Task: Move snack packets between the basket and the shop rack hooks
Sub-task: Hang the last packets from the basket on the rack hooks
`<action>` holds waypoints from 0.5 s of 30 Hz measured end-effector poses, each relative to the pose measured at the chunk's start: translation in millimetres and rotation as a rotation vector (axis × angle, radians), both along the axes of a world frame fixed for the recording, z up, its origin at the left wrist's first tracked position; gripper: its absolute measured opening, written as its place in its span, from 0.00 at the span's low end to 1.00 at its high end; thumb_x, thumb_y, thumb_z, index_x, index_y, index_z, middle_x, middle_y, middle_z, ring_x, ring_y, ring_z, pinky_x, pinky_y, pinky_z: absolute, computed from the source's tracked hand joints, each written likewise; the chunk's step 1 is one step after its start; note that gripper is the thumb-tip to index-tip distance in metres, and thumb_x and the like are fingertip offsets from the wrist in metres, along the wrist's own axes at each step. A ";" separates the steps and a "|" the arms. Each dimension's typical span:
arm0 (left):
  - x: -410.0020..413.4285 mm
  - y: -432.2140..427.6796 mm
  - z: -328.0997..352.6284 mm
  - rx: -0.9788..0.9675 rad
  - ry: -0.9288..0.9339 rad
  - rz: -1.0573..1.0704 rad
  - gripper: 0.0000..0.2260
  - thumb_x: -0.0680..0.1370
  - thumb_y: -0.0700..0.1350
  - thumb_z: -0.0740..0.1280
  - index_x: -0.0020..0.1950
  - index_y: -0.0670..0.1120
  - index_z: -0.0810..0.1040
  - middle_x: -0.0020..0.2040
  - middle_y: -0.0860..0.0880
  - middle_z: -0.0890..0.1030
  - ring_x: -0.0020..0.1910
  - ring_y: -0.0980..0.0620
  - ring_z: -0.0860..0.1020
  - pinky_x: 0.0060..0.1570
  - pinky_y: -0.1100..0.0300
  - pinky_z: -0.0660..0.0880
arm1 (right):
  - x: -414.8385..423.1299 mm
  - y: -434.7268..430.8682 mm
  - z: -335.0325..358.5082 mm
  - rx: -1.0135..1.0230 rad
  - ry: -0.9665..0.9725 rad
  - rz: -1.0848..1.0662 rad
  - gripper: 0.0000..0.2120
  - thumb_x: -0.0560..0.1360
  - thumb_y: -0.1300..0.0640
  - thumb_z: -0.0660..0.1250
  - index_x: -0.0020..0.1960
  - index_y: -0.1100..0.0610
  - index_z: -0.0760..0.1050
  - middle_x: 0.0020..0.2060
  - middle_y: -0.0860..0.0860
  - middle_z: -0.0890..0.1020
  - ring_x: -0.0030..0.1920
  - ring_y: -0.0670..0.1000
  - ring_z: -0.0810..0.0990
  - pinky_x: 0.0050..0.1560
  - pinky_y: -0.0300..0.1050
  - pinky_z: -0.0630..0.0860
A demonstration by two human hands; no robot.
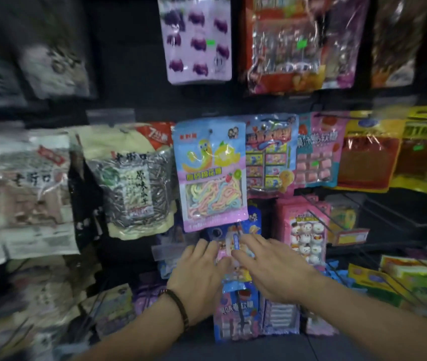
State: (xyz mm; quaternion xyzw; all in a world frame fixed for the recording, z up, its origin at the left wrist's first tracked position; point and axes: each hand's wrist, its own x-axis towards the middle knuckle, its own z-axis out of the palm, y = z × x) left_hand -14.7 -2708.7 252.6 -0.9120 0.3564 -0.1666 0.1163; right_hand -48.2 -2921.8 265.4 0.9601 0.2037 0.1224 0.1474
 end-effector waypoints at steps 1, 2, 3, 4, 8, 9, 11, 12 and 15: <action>3.0 5.6 13.2 -0.020 -0.044 0.002 0.22 0.79 0.54 0.65 0.71 0.49 0.70 0.66 0.43 0.69 0.62 0.39 0.68 0.61 0.43 0.70 | 0.6 3.2 15.6 0.006 -0.023 0.005 0.33 0.69 0.51 0.76 0.71 0.54 0.68 0.66 0.59 0.73 0.61 0.60 0.78 0.48 0.52 0.82; 7.0 11.1 25.0 -0.044 -0.081 0.017 0.22 0.78 0.54 0.65 0.70 0.49 0.71 0.67 0.41 0.70 0.64 0.37 0.68 0.62 0.42 0.70 | 1.6 7.6 31.7 0.006 -0.046 0.007 0.32 0.71 0.51 0.74 0.72 0.54 0.67 0.68 0.59 0.71 0.63 0.60 0.77 0.50 0.54 0.82; 10.8 16.1 36.8 -0.060 -0.102 0.047 0.23 0.78 0.54 0.65 0.71 0.49 0.71 0.70 0.40 0.69 0.67 0.36 0.68 0.65 0.40 0.70 | 3.4 11.6 46.8 -0.002 -0.072 0.009 0.31 0.72 0.51 0.73 0.72 0.55 0.67 0.70 0.61 0.70 0.65 0.62 0.75 0.52 0.55 0.81; 14.0 19.9 48.2 -0.068 -0.115 0.081 0.25 0.78 0.54 0.65 0.74 0.49 0.70 0.75 0.38 0.67 0.72 0.34 0.65 0.70 0.38 0.68 | 5.8 14.3 60.5 -0.011 -0.098 0.006 0.30 0.73 0.51 0.72 0.72 0.55 0.67 0.72 0.62 0.68 0.67 0.63 0.74 0.55 0.57 0.81; 30.9 26.4 83.0 -0.035 -0.150 0.181 0.36 0.83 0.58 0.60 0.86 0.51 0.49 0.86 0.35 0.41 0.84 0.31 0.44 0.81 0.33 0.47 | 18.4 16.1 106.4 -0.072 -0.092 -0.044 0.35 0.79 0.52 0.67 0.82 0.51 0.57 0.84 0.63 0.50 0.82 0.66 0.56 0.73 0.64 0.71; 34.8 28.0 89.2 -0.023 -0.158 0.193 0.37 0.83 0.58 0.59 0.87 0.52 0.45 0.85 0.36 0.37 0.84 0.31 0.40 0.81 0.32 0.43 | 22.6 16.5 114.9 -0.109 -0.090 -0.048 0.36 0.80 0.51 0.66 0.84 0.51 0.54 0.85 0.63 0.45 0.83 0.66 0.50 0.76 0.66 0.67; 42.0 31.1 96.8 -0.010 -0.166 0.217 0.39 0.83 0.57 0.60 0.87 0.55 0.39 0.85 0.36 0.34 0.83 0.30 0.36 0.80 0.31 0.39 | 34.3 16.4 122.5 -0.208 -0.085 -0.065 0.36 0.82 0.50 0.65 0.85 0.49 0.52 0.84 0.63 0.36 0.85 0.67 0.42 0.79 0.69 0.61; 45.1 32.1 99.4 0.005 -0.165 0.229 0.39 0.83 0.57 0.60 0.86 0.56 0.37 0.84 0.37 0.33 0.83 0.30 0.34 0.79 0.30 0.38 | 40.5 16.2 123.4 -0.250 -0.088 -0.078 0.36 0.82 0.49 0.65 0.85 0.49 0.51 0.83 0.63 0.32 0.84 0.68 0.40 0.80 0.71 0.57; 52.6 30.8 104.0 0.063 -0.175 0.245 0.42 0.84 0.58 0.61 0.84 0.55 0.31 0.82 0.36 0.26 0.81 0.29 0.29 0.77 0.28 0.33 | 54.5 17.5 121.6 -0.321 -0.089 -0.138 0.38 0.82 0.47 0.66 0.85 0.45 0.48 0.79 0.65 0.24 0.83 0.70 0.34 0.81 0.74 0.49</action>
